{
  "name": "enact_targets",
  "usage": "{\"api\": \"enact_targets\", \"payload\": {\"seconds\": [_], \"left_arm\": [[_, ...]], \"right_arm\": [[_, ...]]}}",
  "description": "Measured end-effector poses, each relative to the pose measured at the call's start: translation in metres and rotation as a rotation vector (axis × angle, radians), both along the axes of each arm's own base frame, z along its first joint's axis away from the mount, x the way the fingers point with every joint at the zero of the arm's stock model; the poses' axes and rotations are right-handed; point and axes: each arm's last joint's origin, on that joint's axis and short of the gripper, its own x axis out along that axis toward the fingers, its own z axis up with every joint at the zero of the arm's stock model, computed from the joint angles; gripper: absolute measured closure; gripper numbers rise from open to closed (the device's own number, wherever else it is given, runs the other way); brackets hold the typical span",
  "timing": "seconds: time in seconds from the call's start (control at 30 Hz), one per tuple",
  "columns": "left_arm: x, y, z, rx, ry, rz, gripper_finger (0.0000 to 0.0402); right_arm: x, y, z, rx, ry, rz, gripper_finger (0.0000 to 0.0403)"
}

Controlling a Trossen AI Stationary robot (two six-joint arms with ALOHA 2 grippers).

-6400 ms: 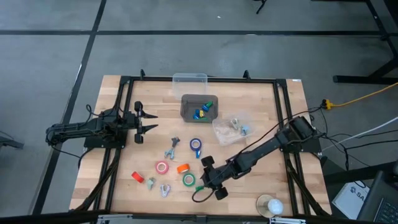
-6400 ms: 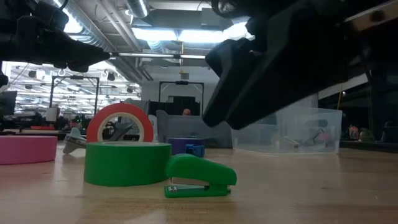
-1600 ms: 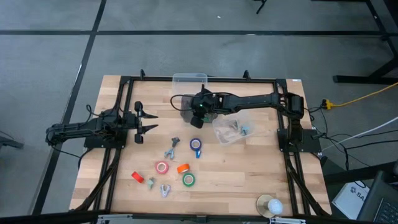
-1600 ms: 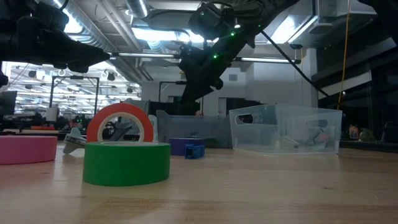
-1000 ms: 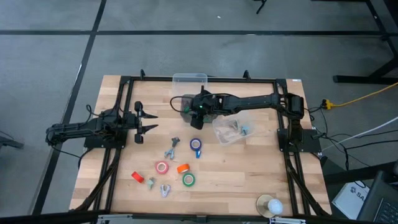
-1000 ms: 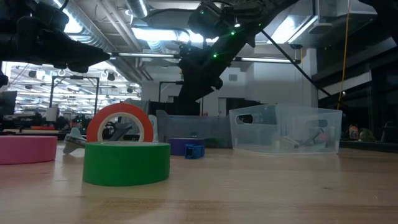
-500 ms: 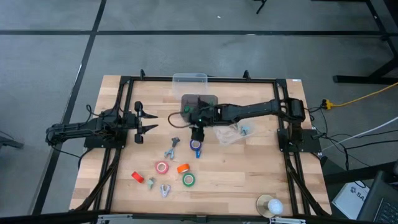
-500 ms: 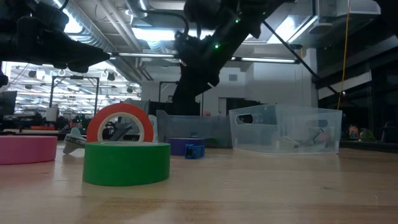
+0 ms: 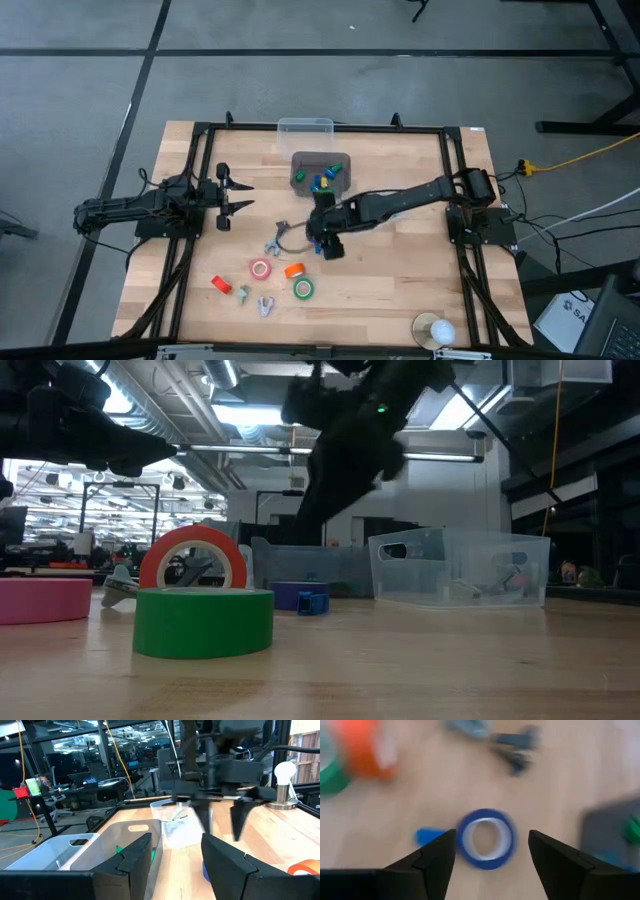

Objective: Pick and place Stapler, Stapler remover, tape
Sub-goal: Put the blue stapler into the black bin

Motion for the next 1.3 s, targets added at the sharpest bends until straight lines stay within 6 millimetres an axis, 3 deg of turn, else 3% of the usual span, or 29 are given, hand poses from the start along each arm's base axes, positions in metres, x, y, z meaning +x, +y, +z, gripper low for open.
{"api": "enact_targets", "payload": {"seconds": [0.23, 0.47, 1.0, 1.3], "left_arm": [[0.000, 0.000, 0.000, 0.000, 0.000, 0.000, 0.0233], [0.000, 0.000, 0.000, 0.000, 0.000, 0.000, 0.0233], [0.000, 0.000, 0.000, 0.001, -0.004, -0.001, 0.0233], [0.000, 0.000, 0.000, 0.001, -0.006, 0.000, 0.0233]], "right_arm": [[-0.008, 0.026, -0.002, -0.055, 0.047, 0.508, 0.0150], [-0.011, 0.036, -0.002, -0.187, 0.034, 0.762, 0.0150], [0.007, 0.038, -0.047, -0.204, 0.047, 0.788, 0.0150], [0.009, 0.018, -0.053, -0.197, 0.090, 0.746, 0.0164]]}}
